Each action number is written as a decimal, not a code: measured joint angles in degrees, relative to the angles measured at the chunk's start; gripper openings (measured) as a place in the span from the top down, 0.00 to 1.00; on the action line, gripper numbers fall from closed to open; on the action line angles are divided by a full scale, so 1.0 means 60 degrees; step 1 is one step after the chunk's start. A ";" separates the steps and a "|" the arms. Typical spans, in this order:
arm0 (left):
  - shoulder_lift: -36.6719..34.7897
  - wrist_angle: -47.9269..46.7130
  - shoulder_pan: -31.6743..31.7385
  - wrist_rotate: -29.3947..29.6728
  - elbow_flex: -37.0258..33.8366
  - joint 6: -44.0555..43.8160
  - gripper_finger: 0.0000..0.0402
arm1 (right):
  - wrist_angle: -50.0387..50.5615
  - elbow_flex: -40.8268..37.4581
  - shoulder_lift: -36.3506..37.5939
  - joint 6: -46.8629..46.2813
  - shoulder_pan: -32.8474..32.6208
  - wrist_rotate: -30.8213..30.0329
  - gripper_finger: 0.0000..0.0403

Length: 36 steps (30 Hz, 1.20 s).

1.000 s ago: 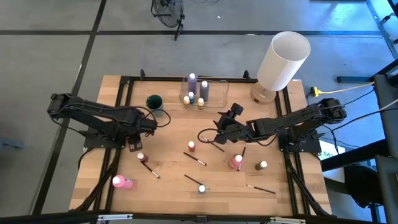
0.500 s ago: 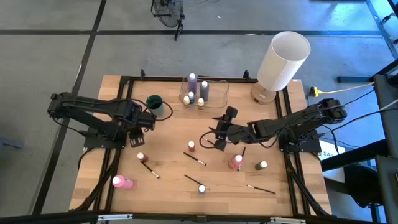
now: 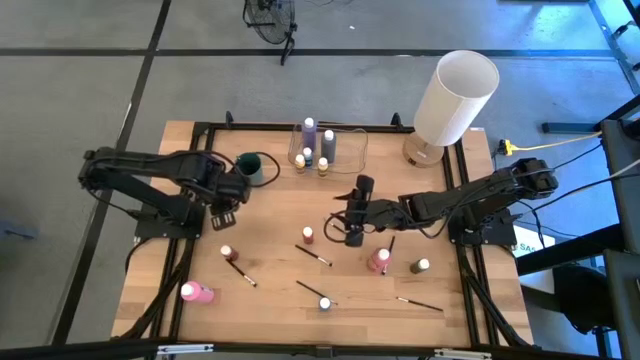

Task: Pick & Place Paint Supplies
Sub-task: Put the green paint bottle into the transparent bin

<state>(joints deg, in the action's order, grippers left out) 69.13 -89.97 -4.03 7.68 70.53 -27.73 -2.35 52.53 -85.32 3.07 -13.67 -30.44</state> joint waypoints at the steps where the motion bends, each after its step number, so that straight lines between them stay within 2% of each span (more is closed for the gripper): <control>1: 0.0060 -0.0002 0.0000 -0.0004 0.0006 0.0000 0.71 | 0.0041 0.0000 0.0000 -0.0089 0.0000 -0.0074 0.49; 14: 0.0932 -0.0011 0.0000 -0.0344 0.0043 0.0553 0.71 | 0.0210 0.0000 0.0000 -0.0445 -0.0006 -0.0157 0.33; 19: 0.1364 -0.0013 0.0000 -0.0484 0.0974 0.0924 0.71 | 0.0075 0.0000 0.0000 -0.0249 -0.0007 -0.0544 0.31; 23: 0.1768 0.0012 -0.0008 0.0065 0.2241 0.1424 0.71 | -0.0340 0.0000 0.0000 0.0155 0.0000 -0.0923 0.31; 28: 0.2042 0.0435 -0.0215 0.1540 0.3039 0.2230 0.71 | -0.0686 0.0000 0.0000 0.0209 -0.0007 -0.0767 0.31; 36: 0.2372 0.1846 -0.0275 0.1283 0.3040 0.3571 0.71 | -0.2427 0.0000 0.0004 0.0590 0.0000 0.0075 0.31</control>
<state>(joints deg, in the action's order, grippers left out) 83.36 -78.90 -5.69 15.38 88.77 -6.30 -16.91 52.53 -85.30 6.62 -13.67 -29.98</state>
